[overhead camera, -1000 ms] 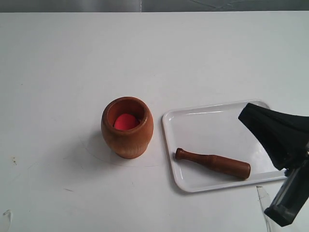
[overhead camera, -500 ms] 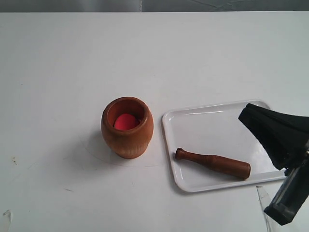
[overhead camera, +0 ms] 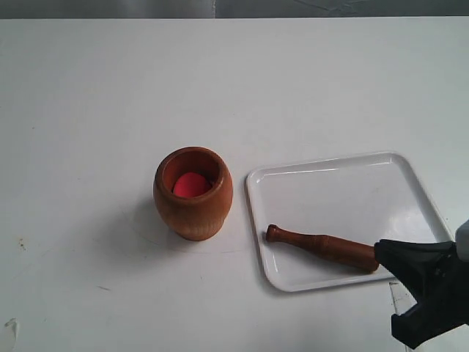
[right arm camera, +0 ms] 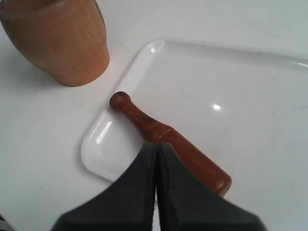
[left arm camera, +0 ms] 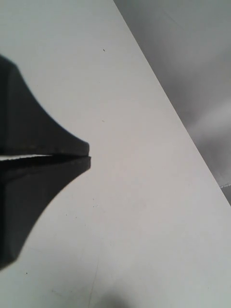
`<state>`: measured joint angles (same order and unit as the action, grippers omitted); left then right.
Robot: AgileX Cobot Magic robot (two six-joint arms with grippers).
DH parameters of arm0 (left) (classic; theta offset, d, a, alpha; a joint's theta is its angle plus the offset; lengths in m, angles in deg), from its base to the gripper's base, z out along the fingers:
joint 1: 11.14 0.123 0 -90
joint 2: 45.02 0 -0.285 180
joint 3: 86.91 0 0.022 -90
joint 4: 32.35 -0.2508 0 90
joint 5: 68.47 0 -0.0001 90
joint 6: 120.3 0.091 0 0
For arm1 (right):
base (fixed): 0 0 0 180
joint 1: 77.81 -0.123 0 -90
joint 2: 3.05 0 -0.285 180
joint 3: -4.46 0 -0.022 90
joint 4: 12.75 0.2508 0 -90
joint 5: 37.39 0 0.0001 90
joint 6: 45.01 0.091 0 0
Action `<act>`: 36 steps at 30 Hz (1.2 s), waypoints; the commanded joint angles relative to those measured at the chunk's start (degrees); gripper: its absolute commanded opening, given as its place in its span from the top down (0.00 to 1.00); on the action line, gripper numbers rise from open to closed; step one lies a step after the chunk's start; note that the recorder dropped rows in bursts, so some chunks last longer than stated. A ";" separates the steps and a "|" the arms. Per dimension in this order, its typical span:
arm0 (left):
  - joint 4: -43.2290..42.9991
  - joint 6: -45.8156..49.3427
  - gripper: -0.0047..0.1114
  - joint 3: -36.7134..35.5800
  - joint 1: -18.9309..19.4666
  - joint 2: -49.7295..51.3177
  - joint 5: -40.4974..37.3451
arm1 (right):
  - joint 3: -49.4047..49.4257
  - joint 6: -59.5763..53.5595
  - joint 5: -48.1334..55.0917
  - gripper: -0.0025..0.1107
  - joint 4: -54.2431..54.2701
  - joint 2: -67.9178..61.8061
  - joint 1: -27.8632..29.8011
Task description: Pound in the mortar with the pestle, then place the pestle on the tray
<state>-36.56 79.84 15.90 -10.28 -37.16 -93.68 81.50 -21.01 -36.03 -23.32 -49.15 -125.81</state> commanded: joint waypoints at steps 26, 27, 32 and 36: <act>0.42 -0.47 0.96 -0.03 -0.44 -0.07 0.17 | 0.18 -6.19 9.38 0.98 -4.11 28.12 31.41; 0.42 -0.47 0.96 -0.03 -0.44 -0.07 0.17 | 0.18 -5.97 11.24 0.98 -3.91 30.02 31.41; 0.42 -0.47 0.96 -0.03 -0.44 -0.07 0.17 | 0.18 -5.97 17.57 0.98 -2.79 38.31 31.41; 0.42 -0.47 0.96 -0.03 -0.44 -0.07 0.17 | 0.18 -6.71 17.53 0.98 -3.95 38.31 31.96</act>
<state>-36.56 79.84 15.90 -10.28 -37.16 -93.68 81.50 -26.69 -19.15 -26.34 -11.29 -94.82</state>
